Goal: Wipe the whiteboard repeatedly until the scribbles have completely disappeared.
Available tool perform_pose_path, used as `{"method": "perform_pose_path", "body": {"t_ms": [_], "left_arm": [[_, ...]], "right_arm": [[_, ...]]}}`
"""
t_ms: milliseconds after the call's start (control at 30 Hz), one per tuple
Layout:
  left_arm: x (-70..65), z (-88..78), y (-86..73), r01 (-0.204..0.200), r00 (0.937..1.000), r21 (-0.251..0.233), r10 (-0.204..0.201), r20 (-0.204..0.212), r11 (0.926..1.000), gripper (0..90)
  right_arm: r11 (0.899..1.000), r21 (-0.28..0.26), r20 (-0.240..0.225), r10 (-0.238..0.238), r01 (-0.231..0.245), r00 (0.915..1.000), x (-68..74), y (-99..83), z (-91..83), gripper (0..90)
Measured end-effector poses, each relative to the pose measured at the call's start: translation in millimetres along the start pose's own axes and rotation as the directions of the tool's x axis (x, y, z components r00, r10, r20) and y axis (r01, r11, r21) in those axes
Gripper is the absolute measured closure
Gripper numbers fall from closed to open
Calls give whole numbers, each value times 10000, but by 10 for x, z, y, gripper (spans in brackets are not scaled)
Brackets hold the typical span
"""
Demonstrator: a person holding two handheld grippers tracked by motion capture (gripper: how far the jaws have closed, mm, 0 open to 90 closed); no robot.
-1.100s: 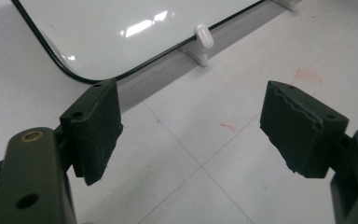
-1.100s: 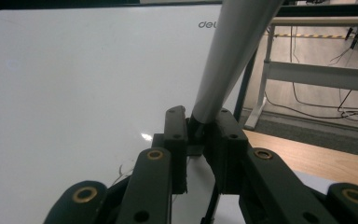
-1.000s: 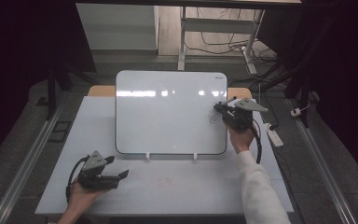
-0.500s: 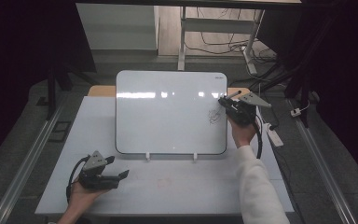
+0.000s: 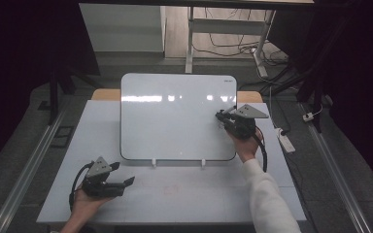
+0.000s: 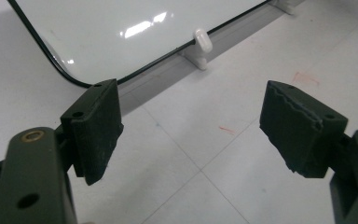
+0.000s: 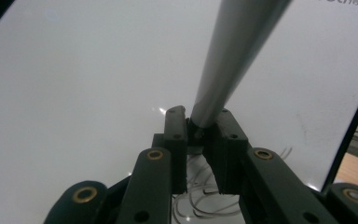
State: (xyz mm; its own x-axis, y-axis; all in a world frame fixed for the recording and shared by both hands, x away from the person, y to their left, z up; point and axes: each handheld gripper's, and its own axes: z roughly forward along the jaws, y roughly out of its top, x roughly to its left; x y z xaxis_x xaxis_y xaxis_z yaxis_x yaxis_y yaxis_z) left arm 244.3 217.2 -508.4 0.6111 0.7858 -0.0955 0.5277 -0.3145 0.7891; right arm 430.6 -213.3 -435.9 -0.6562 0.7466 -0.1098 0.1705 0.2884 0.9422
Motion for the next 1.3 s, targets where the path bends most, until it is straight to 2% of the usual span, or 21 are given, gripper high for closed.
{"method": "perform_pose_path", "body": {"t_ms": [67, 133, 200, 267, 333, 400, 467, 533, 633, 667, 733, 800, 833, 867, 967, 1000, 1067, 1133, 1200, 1267, 1300], "left_arm": [[-6, 5, -3, 0, 10000, 57, 0, 32, 10000, 212], [-18, -10, -4, -45, 10000, -4, 45, 44, 10000, 212], [-11, -16, -1, -10, 10000, -66, 10, 42, 10000, 213], [-3, -1, 0, 24, 10000, -10, -24, 39, 10000, 213], [-10, 6, -2, -10, 10000, 53, 10, 65, 10000, 212], [-20, -7, 0, -57, 10000, 0, 57, 78, 10000, 212], [-14, -10, 3, -17, 10000, -53, 17, 61, 10000, 213], [-7, 2, 3, 14, 10000, 2, -14, 67, 10000, 213], [-20, 3, 0, -20, 10000, 32, 19, 93, 10000, 212], [-23, -3, 1, -37, 10000, 1, 37, 93, 10000, 212], [-19, -9, 4, -23, 10000, -38, 23, 85, 10000, 212], [-6, 1, 3, 25, 10000, -6, -25, 96, 10000, 213], [-5, 6, 1, 31, 10000, 12, -31, 95, 10000, 213], [-6, 8, 0, 28, 9999, 19, -28, 103, 10000, 213], [-19, -5, 1, -19, 9999, -13, 19, 113, 10000, 213], [-20, -8, 3, -14, 9999, -34, 15, 107, 10000, 213], [-13, -8, 3, 17, 9999, -44, -16, 100, 10000, 213], [-5, -4, 1, 32, 9999, -18, -32, 116, 10000, 213], [-8, -3, 1, 11, 9999, -18, -11, 112, 10000, 213], [-18, -3, 4, -23, 9999, -15, 23, 132, 10000, 213], [-23, -6, 5, -28, 9999, -20, 28, 137, 10000, 213]], "right_arm": [[9985, -275, 436, 488, -476, 9979, -70, 0, -28, 772], [9968, -339, 338, 738, -726, 9967, -68, -23, -30, 772], [9996, -51, 20, 280, -279, 9996, 6, -42, -22, 772], [9999, 63, 130, 148, -149, 9998, -12, -29, -44, 772], [9975, -228, 696, 689, -675, 9952, -123, -17, -95, 772], [9936, -360, 619, 1095, -1074, 9921, -171, -40, -112, 772], [9988, -10, 193, 488, -488, 9986, -85, -56, -93, 772], [9998, 175, 154, 2, -5, 9999, -56, -49, -94, 772], [9958, -318, 889, 879, -854, 9922, -221, -33, -146, 772], [9937, -415, 898, 1078, -1044, 9901, -256, -30, -153, 772], [9958, -273, 818, 897, -878, 9926, -210, -27, -138, 772], [9992, 44, 278, 385, -387, 9989, -117, -35, -108, 772], [9998, 154, 344, 122, -128, 9993, -102, -29, -108, 772], [9997, 104, 484, 205, -211, 9986, -132, -23, -117, 772], [9927, -439, 1099, 1167, -1124, 9871, -305, -9, -173, 772], [9922, -430, 1049, 1210, -1170, 9871, -329, -5, -172, 772], [9959, -253, 1021, 885, -864, 9908, -286, -3, -162, 772], [9986, 82, 654, 523, -530, 9965, -233, -5, -161, 772], [9990, 270, 539, 329, -344, 9980, -244, -17, -180, 772], [9983, 105, 1002, 566, -580, 9934, -303, -17, -219, 772], [9963, -62, 1040, 862, -861, 9908, -338, -24, -236, 772]]}}
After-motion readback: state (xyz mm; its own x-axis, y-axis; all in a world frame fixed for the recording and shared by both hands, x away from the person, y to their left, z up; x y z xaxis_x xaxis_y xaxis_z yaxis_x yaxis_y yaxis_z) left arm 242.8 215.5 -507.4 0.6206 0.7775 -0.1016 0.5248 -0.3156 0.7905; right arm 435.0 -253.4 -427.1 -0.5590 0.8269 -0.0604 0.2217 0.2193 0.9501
